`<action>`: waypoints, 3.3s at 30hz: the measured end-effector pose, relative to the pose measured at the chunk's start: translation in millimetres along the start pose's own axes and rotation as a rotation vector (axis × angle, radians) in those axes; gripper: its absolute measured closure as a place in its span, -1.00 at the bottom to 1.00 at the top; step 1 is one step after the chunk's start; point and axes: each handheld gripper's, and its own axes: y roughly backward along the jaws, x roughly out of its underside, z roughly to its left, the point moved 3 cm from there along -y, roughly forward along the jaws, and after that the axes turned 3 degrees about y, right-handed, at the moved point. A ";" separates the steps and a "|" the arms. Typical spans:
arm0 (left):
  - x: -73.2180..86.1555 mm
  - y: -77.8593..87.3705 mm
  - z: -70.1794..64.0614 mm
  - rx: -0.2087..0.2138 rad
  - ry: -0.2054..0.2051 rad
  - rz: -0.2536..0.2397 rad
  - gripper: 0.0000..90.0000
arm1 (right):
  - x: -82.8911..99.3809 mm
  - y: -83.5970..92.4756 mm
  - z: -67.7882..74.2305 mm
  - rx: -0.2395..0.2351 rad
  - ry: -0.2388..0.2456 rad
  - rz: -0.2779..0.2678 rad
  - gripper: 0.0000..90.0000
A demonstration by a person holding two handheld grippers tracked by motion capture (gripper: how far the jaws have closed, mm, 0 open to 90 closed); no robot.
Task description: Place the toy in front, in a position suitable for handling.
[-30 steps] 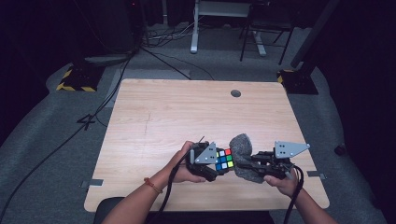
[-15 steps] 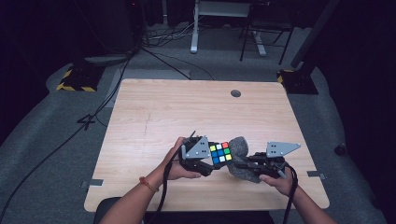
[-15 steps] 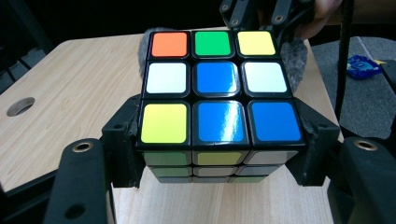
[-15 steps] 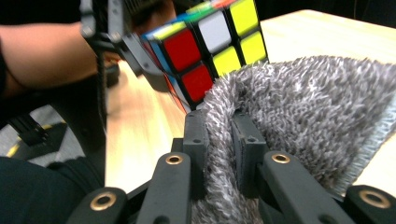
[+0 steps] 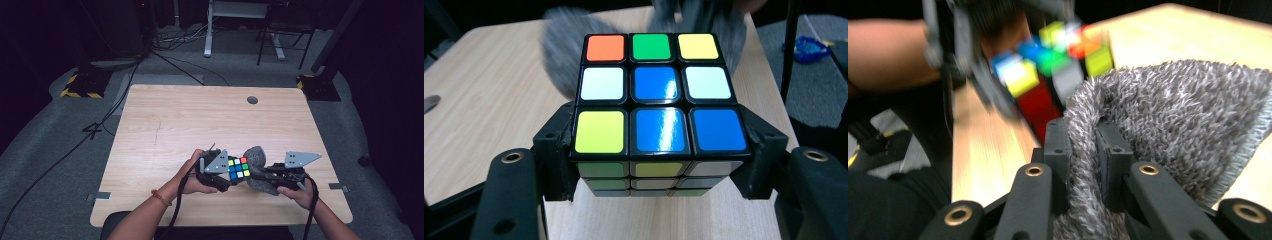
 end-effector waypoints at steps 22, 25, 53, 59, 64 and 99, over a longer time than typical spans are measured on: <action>8.4 -0.3 12.5 -0.071 0.049 0.032 -0.25 | -3.9 -3.0 3.5 0.008 0.035 0.004 0.74; 12.3 -3.5 14.5 -0.084 0.047 0.063 -0.25 | -2.8 -5.3 4.3 -0.001 0.034 0.011 0.74; 63.6 -35.0 32.0 -0.098 0.188 0.267 -0.27 | 28.2 -7.9 -32.5 0.237 -0.043 0.260 0.40; 68.7 -30.8 30.9 -0.088 0.209 0.280 -0.30 | 30.6 -4.2 -39.2 0.294 -0.065 0.278 -0.02; 71.7 -23.3 25.0 -0.081 0.210 0.315 -0.46 | 25.0 0.8 -38.5 0.351 -0.035 0.270 -0.26; 63.0 -31.0 40.3 0.007 0.130 0.277 -0.65 | 9.7 -38.7 -10.3 0.270 0.124 0.324 -0.09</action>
